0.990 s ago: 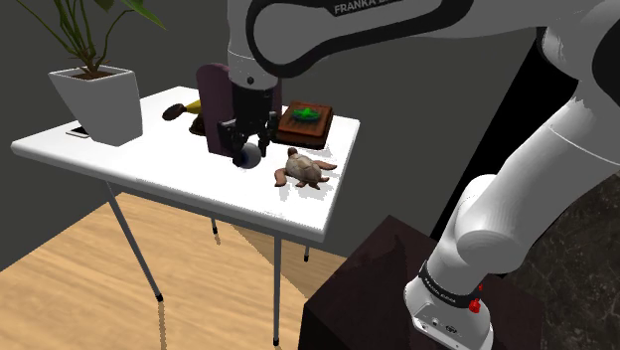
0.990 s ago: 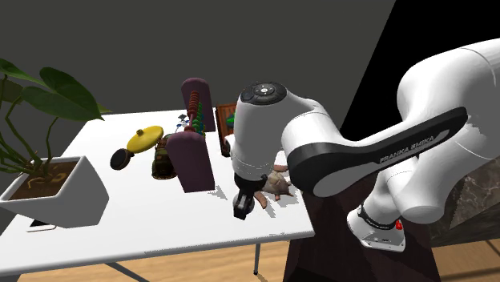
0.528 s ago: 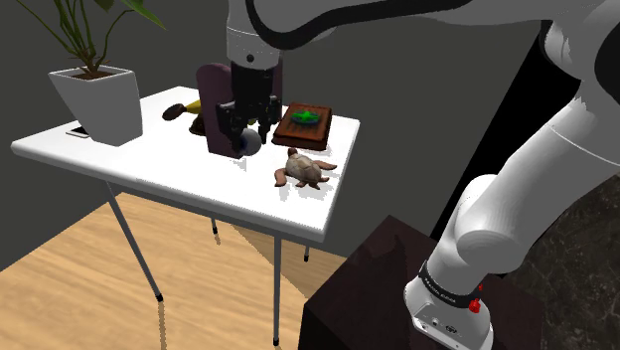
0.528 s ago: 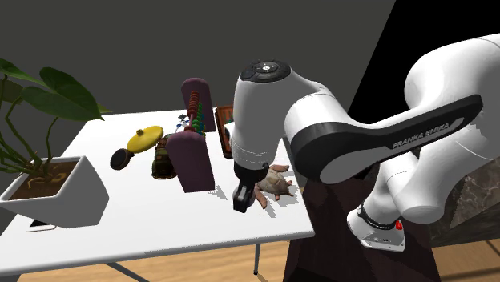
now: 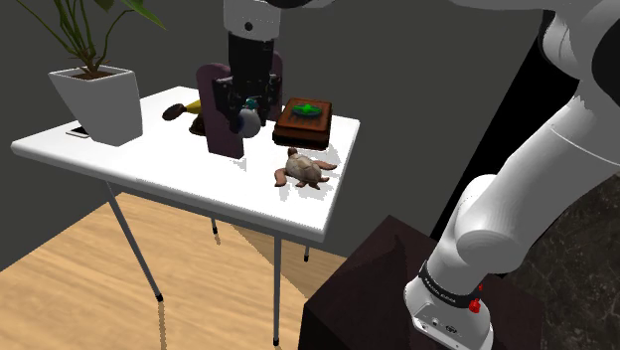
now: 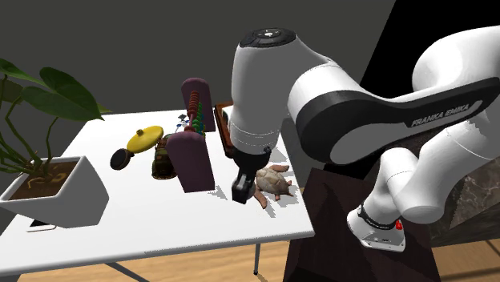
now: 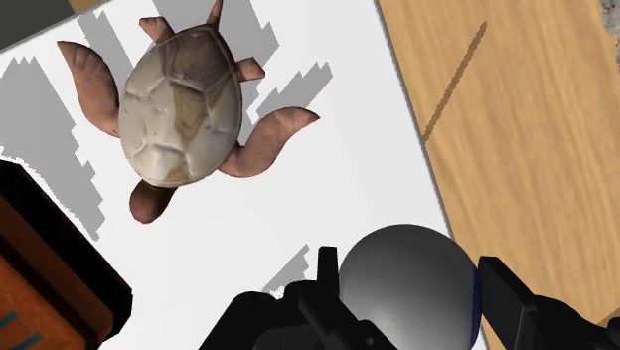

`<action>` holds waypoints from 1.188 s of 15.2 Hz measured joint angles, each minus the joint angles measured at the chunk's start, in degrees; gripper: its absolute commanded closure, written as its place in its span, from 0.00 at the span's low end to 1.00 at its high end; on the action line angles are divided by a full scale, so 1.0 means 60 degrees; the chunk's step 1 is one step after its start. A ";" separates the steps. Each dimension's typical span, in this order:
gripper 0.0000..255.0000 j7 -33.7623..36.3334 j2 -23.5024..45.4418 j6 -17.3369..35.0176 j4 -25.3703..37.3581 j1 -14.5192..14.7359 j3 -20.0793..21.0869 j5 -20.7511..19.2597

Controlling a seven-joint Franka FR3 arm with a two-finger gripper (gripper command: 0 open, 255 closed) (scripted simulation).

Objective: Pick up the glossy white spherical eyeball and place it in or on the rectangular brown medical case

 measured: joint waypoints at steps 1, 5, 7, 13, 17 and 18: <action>1.00 0.0008 0.0030 -0.0138 0.0167 -0.0005 -0.0001 -0.0012; 1.00 -0.0082 0.0051 -0.0508 0.0552 -0.0052 -0.0077 -0.0028; 1.00 -0.0424 0.0025 -0.0552 0.0551 -0.0184 -0.0300 -0.0037; 1.00 -0.1823 0.0096 -0.0619 0.0616 -0.0722 -0.1188 -0.0112; 1.00 -0.2678 0.0347 -0.0636 0.0835 -0.1072 -0.1717 -0.0184; 1.00 -0.2929 0.0485 -0.0616 0.0943 -0.1177 -0.1868 -0.0208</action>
